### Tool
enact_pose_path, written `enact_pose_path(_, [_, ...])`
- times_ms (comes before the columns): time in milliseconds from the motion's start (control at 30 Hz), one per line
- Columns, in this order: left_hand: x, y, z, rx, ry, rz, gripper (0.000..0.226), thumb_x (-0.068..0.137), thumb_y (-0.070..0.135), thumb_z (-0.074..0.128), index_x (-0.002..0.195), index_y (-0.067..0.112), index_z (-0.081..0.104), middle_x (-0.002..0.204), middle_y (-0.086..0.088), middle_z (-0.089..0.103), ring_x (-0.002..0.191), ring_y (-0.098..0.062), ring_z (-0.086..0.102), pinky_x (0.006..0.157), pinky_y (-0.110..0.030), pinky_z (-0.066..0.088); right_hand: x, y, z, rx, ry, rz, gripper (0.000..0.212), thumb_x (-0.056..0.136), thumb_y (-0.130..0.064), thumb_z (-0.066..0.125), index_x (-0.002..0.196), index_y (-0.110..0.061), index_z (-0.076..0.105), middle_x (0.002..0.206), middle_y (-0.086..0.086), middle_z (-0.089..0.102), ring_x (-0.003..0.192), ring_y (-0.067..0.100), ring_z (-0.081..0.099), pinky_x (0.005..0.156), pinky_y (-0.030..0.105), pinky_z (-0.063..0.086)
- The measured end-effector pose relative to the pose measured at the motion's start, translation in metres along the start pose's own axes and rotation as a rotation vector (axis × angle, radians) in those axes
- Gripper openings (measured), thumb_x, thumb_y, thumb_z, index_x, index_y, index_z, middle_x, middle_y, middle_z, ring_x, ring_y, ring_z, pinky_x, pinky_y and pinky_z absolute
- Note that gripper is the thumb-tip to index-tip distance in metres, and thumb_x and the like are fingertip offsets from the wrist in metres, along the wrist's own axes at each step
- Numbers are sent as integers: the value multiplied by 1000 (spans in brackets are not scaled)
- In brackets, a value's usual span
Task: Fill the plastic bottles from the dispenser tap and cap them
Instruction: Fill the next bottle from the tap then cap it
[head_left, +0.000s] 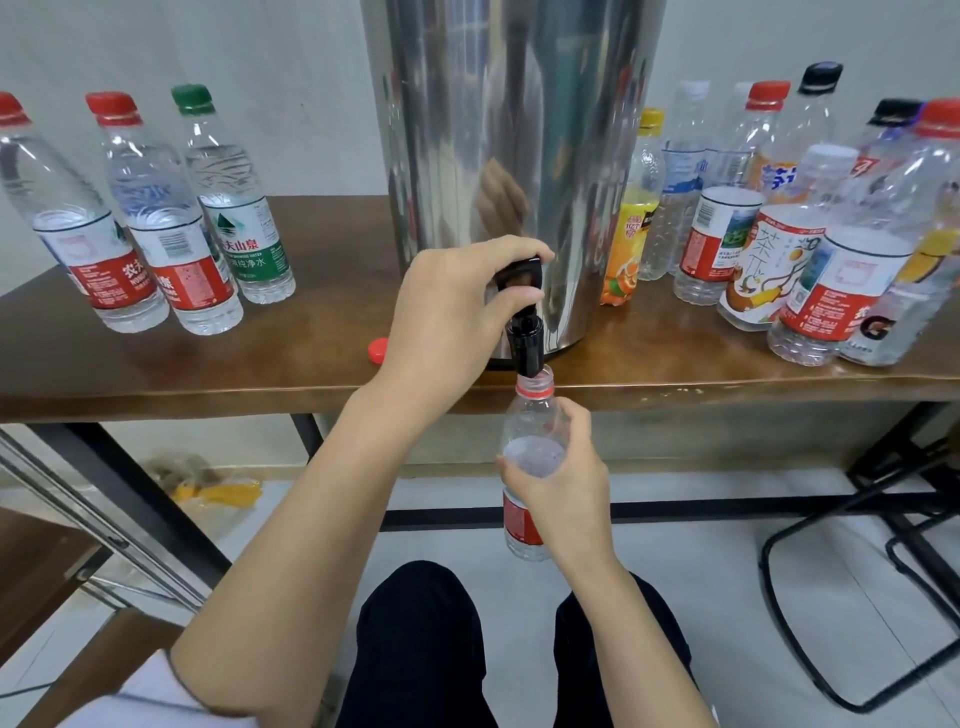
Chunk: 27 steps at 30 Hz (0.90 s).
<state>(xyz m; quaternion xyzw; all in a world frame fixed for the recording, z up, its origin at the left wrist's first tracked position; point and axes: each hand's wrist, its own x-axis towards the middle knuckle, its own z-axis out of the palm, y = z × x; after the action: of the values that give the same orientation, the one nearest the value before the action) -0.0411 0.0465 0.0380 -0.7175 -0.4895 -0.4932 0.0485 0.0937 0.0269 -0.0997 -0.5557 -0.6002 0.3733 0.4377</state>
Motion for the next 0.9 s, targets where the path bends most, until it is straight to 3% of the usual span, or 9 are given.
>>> enact_pose_path(100, [-4,0,5,-18,86,54,19,83,15,72,101,15,77,89,1,77,77,-23,70,76,-41,57,2,-1,-1,-9,-11,-10,72,76,-23,82,127,-46,37,121,-15,58,106,13,58,84,34,53])
enact_pose_path(233, [-23,-7,16,155,266,281,12,89,9,70,94,14,79,89,4,77,85,-11,70,81,-24,53,2,-2,-1,-3,-17,-33,72,75,-25,83,127,-45,38,122,-18,57,107,10,57,86,34,53])
enact_pose_path(400, [-49,-16,30,133,355,439,5,84,0,78,88,2,78,93,-8,77,91,-21,74,86,-41,58,2,-3,3,30,-5,-67,71,75,-30,84,127,-45,38,125,-23,53,113,5,53,85,27,47])
enact_pose_path(533, [-60,-2,33,63,301,253,24,83,25,81,91,3,78,100,-10,74,99,-28,67,91,-39,52,2,-2,6,39,26,-97,70,76,-32,83,127,-48,38,133,-22,54,123,2,50,90,32,51])
enact_pose_path(600, [-63,9,32,-14,298,96,21,82,22,80,93,4,78,102,-12,68,99,-27,61,89,-34,49,2,-1,7,35,41,-110,71,75,-33,82,130,-45,39,133,-22,52,122,3,50,88,34,51])
enact_pose_path(700, [-65,19,27,-93,300,-84,19,83,19,79,94,4,77,98,-9,63,95,-22,61,86,-24,48,4,0,9,12,75,-141,73,75,-35,82,135,-38,41,134,-19,46,115,-1,47,79,24,45])
enact_pose_path(800, [-66,21,23,-68,292,-118,18,83,18,80,94,4,77,95,-5,67,91,-13,63,84,-15,45,6,1,12,14,92,-149,74,75,-34,83,137,-35,42,135,-20,45,113,-7,44,79,17,40])
enact_pose_path(900, [-65,16,15,-46,263,-87,13,86,11,76,97,4,77,97,-4,72,92,-11,66,87,-16,47,7,1,12,23,96,-147,74,75,-34,84,137,-36,43,135,-21,46,113,-7,44,84,19,41])
